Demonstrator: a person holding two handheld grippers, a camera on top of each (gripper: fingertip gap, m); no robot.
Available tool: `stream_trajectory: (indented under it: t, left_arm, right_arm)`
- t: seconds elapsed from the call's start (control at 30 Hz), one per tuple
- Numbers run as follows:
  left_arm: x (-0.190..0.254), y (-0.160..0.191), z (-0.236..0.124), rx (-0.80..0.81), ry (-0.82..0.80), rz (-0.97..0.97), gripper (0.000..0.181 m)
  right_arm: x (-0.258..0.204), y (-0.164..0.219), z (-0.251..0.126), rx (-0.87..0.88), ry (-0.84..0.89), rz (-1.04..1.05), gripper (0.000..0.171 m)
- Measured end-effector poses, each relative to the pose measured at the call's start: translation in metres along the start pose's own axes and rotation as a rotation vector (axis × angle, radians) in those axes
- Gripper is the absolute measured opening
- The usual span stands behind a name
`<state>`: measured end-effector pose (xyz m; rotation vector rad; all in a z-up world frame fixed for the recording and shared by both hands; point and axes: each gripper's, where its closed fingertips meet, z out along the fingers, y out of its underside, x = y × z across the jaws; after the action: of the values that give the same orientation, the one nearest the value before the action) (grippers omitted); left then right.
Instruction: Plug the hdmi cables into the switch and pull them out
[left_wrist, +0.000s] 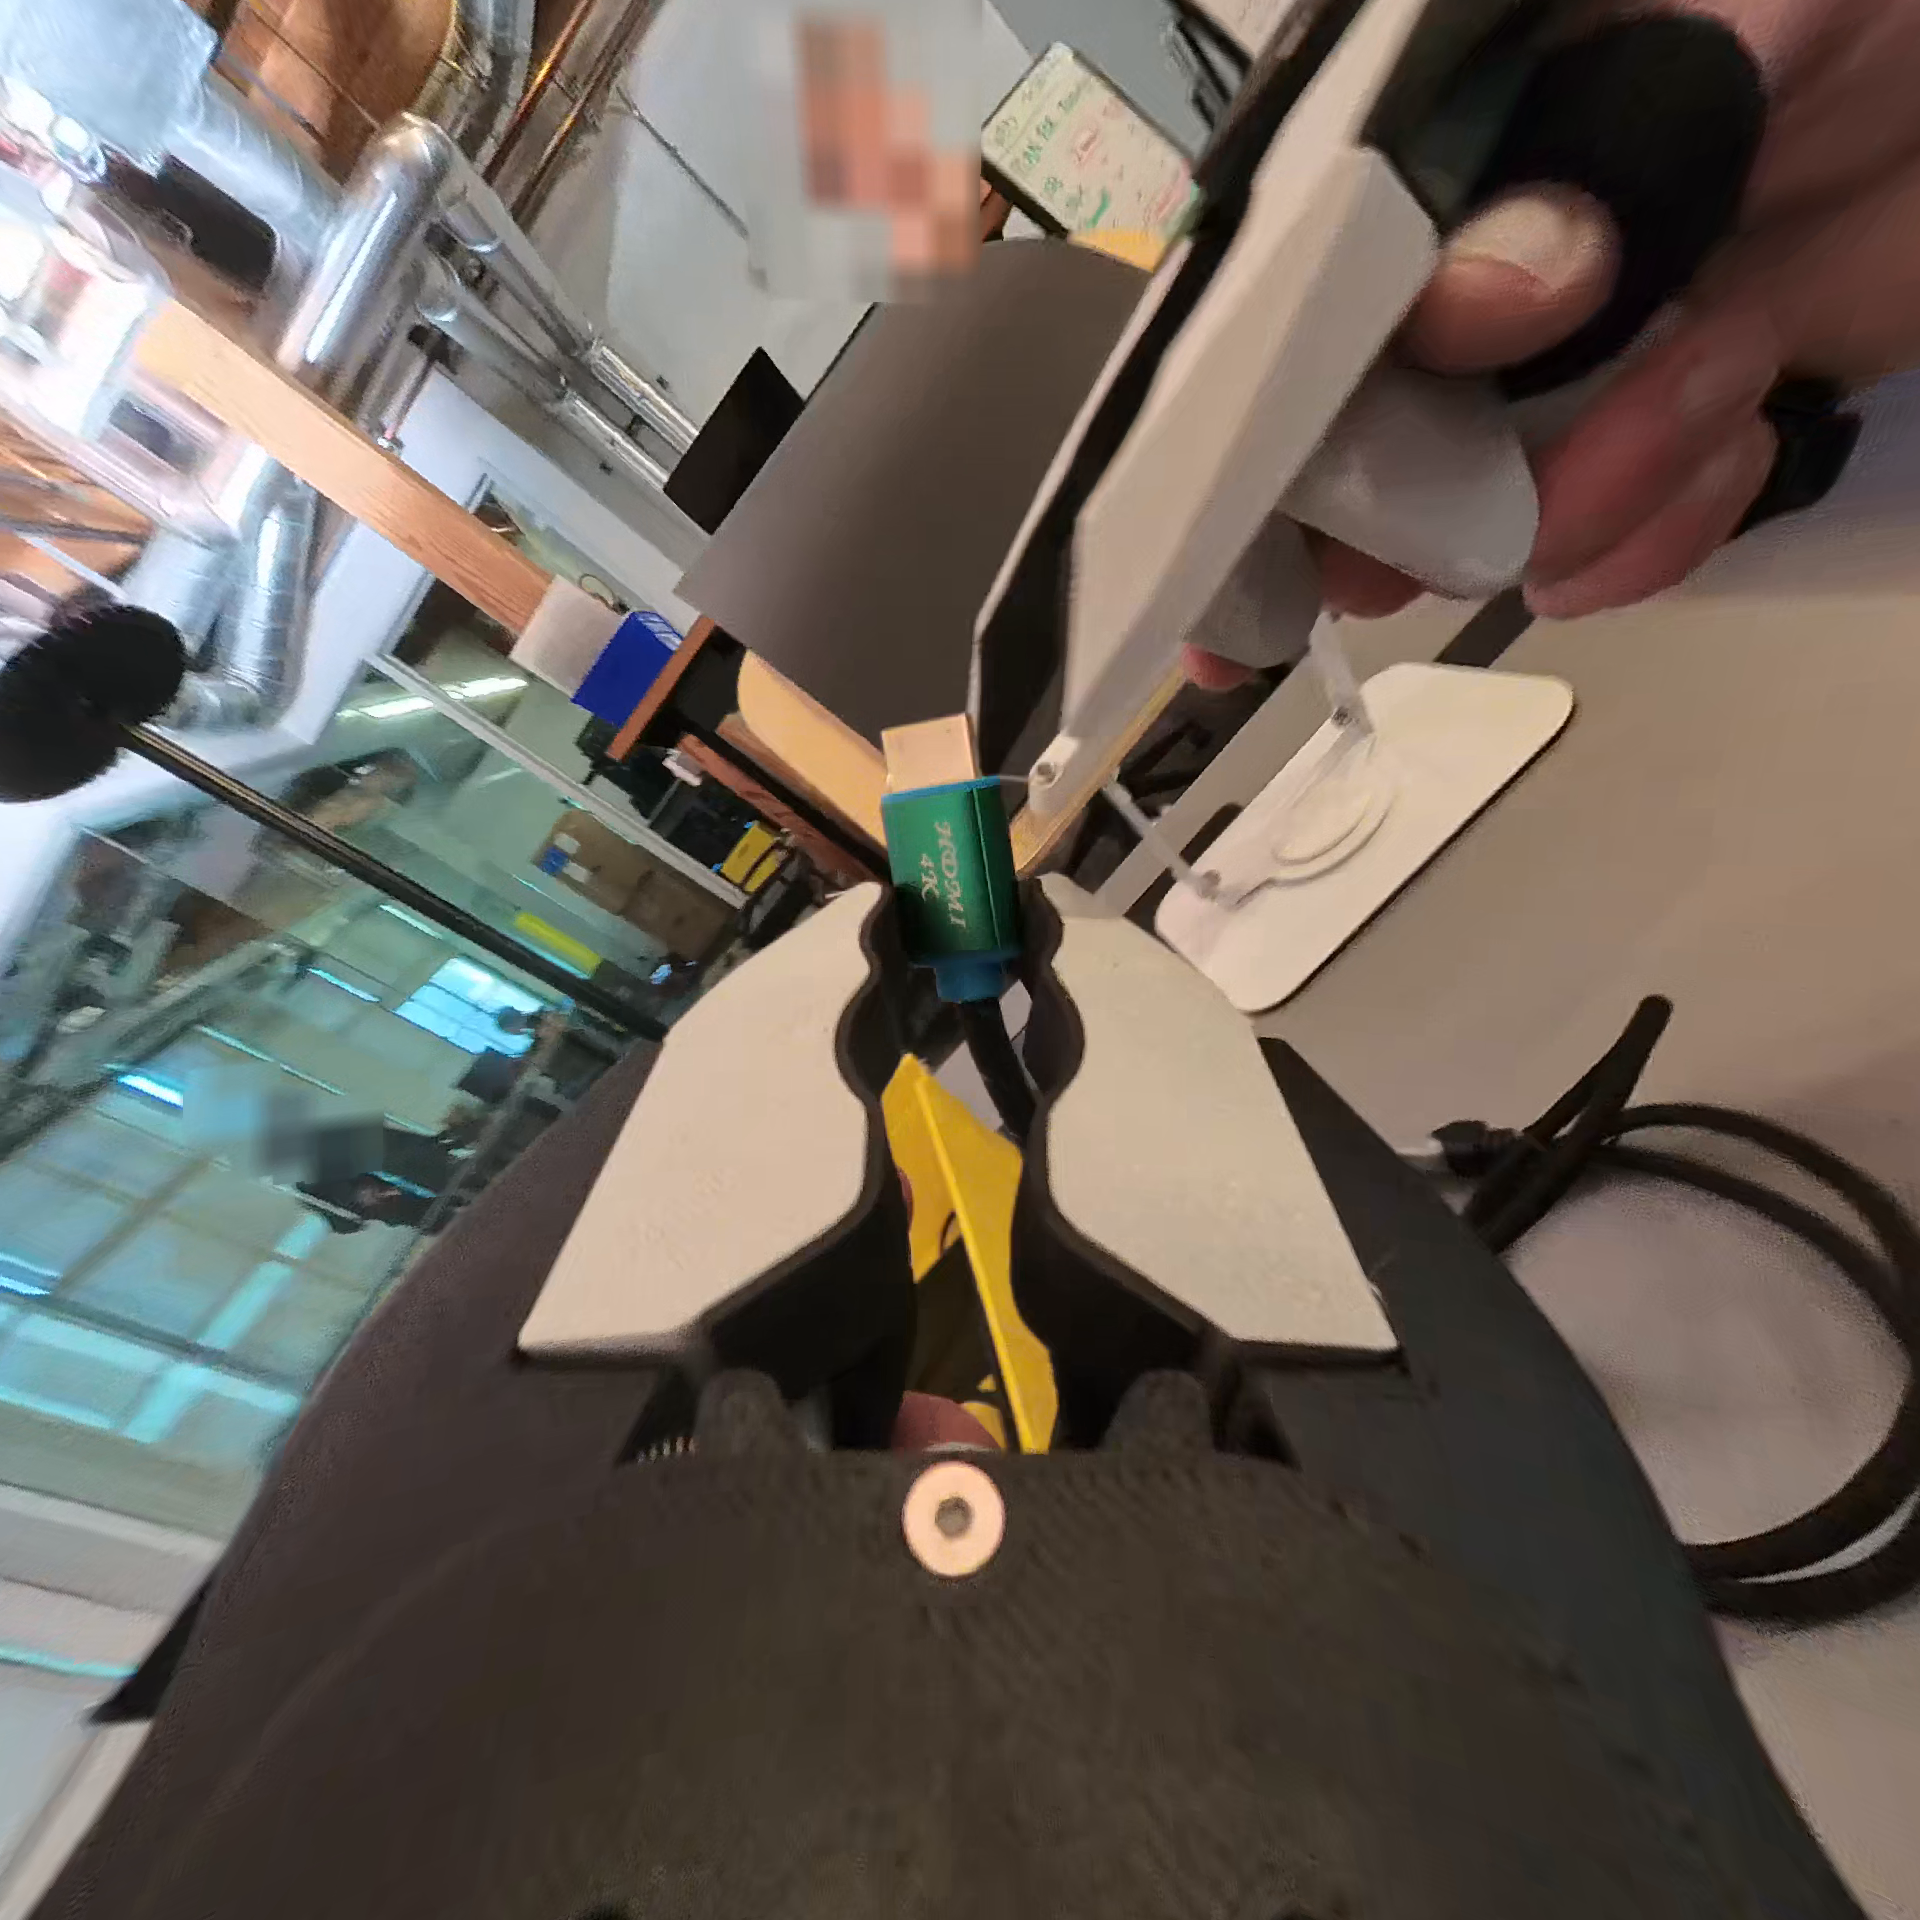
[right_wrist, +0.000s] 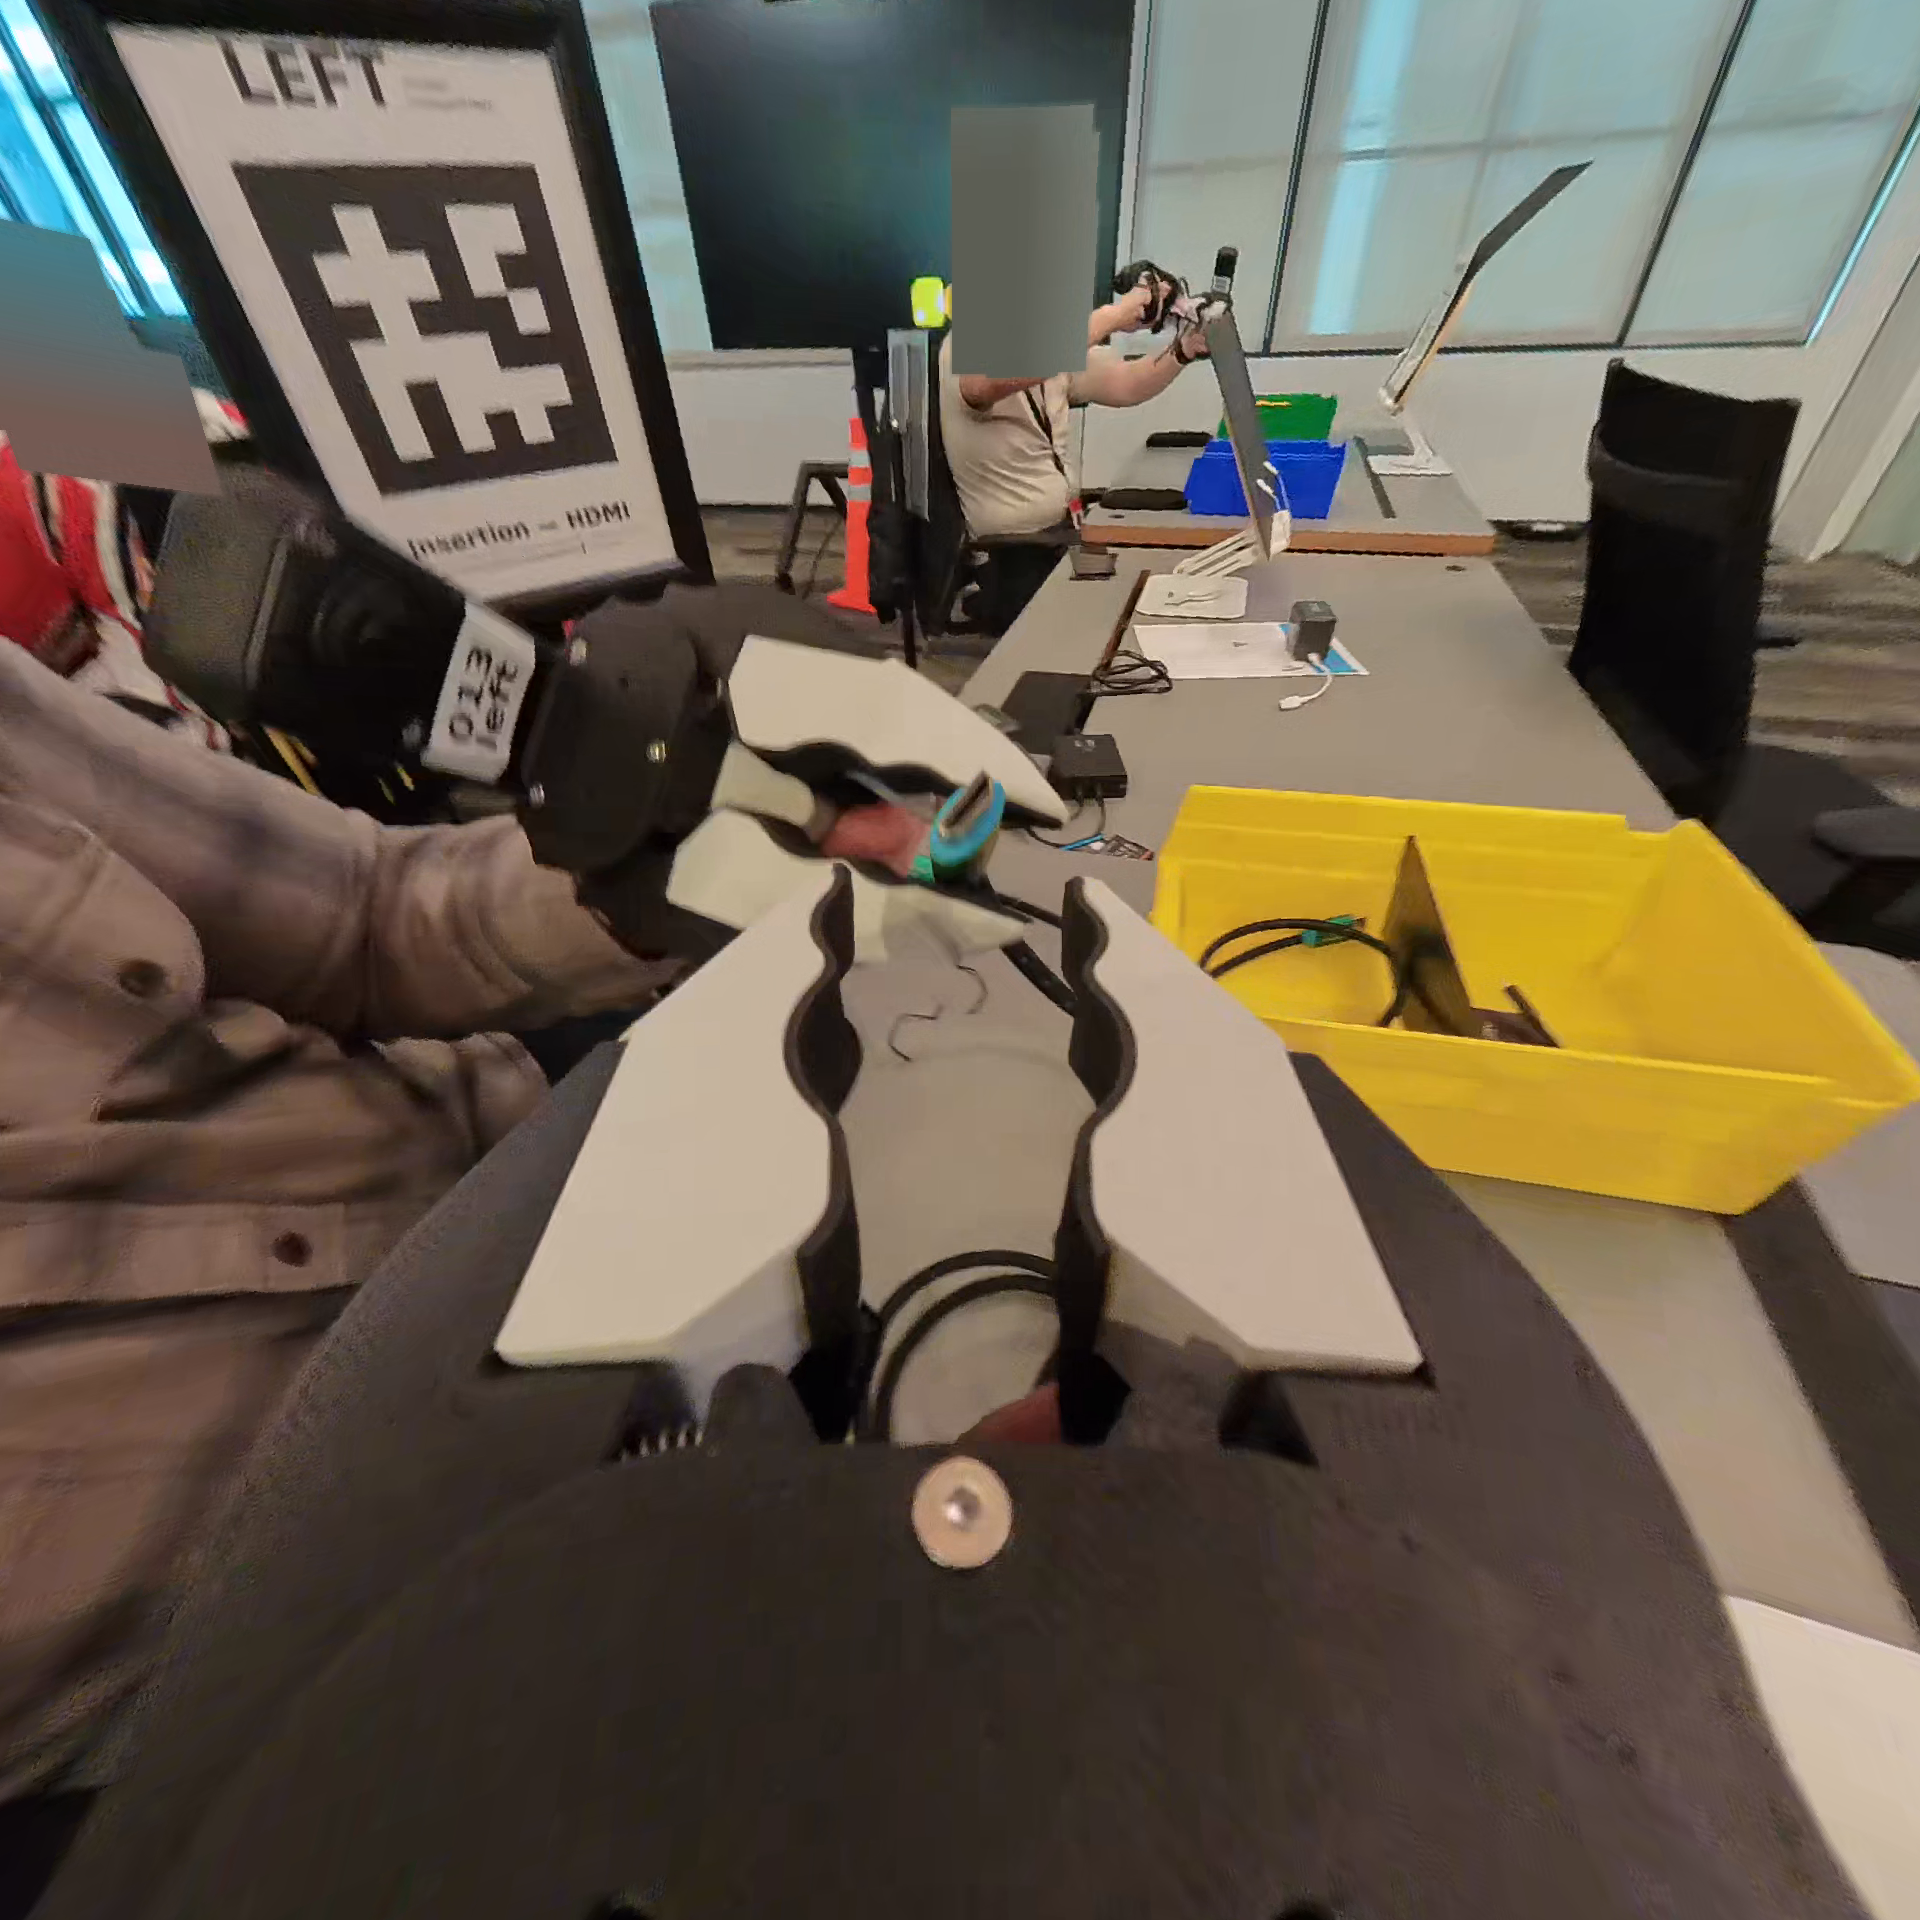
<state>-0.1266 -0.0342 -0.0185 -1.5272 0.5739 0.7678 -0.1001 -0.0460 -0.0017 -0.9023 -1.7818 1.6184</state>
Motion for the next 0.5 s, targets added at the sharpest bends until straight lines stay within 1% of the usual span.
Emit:
stream_trajectory:
  t: [0.07, 0.13, 0.17, 0.23, 0.33, 0.37, 0.4, 0.5]
  left_arm:
    - [0.004, 0.003, 0.002, -0.022, -0.036, 0.096, 0.021]
    - [0.008, 0.007, 0.004, -0.043, -0.081, 0.2, 0.021]
    - [0.011, 0.007, 0.004, -0.049, -0.096, 0.25, 0.021]
    - [0.016, 0.008, 0.005, -0.056, -0.128, 0.337, 0.021]
    - [0.014, 0.01, 0.004, -0.037, -0.137, 0.359, 0.021]
    - [0.014, 0.006, 0.0, -0.021, -0.139, 0.359, 0.021]
    - [0.015, 0.006, 0.001, -0.009, -0.119, 0.355, 0.021]
    - [0.016, -0.002, -0.001, 0.035, -0.112, 0.366, 0.021]
  right_arm:
    - [-0.005, 0.007, 0.008, -0.02, -0.04, 0.062, 0.041]
    - [-0.006, 0.017, 0.017, -0.057, -0.036, 0.096, 0.036]
    - [-0.007, 0.019, 0.02, -0.063, -0.042, 0.109, 0.036]
    - [-0.006, 0.02, 0.024, -0.039, -0.046, 0.148, 0.031]
    - [-0.004, 0.022, 0.027, -0.012, -0.067, 0.15, 0.027]
    - [-0.002, 0.021, 0.027, 0.004, -0.063, 0.145, 0.016]
    - [-0.001, 0.021, 0.026, 0.02, -0.068, 0.144, 0.01]
    - [-0.007, 0.018, 0.021, 0.058, -0.156, 0.152, 0.009]
